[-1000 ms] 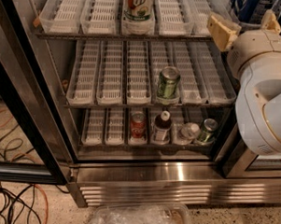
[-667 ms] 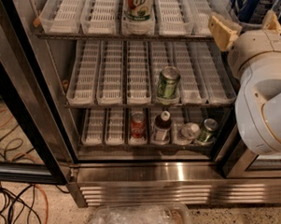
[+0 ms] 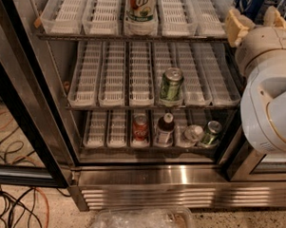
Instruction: Pick pepsi can from top shelf of fridge
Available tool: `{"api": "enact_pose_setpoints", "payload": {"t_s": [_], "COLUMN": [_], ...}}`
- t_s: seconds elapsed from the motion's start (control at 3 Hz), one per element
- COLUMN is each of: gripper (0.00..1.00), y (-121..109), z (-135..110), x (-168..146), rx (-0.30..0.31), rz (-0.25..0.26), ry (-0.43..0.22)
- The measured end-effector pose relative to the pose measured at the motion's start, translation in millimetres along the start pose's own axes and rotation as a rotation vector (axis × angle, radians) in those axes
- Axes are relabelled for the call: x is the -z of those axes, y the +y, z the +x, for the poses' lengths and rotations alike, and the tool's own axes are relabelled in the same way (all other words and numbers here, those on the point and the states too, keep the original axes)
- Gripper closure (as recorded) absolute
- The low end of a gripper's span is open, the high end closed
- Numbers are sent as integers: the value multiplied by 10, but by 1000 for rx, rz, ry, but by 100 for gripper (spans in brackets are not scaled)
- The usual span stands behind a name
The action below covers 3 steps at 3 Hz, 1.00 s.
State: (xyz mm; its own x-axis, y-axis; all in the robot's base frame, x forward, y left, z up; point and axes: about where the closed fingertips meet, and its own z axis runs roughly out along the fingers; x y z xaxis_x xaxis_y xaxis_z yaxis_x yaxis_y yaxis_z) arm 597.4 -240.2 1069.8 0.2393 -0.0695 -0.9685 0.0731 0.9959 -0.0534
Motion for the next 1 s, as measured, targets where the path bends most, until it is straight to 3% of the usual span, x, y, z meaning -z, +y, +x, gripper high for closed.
{"api": "enact_pose_setpoints", "payload": {"t_s": [0.67, 1.0], "gripper": [27, 31], "y": [-46, -83], "z": [1, 40], "x": [-16, -26], "rx": [2, -2], "rz": [14, 30], "ry": [1, 9]}}
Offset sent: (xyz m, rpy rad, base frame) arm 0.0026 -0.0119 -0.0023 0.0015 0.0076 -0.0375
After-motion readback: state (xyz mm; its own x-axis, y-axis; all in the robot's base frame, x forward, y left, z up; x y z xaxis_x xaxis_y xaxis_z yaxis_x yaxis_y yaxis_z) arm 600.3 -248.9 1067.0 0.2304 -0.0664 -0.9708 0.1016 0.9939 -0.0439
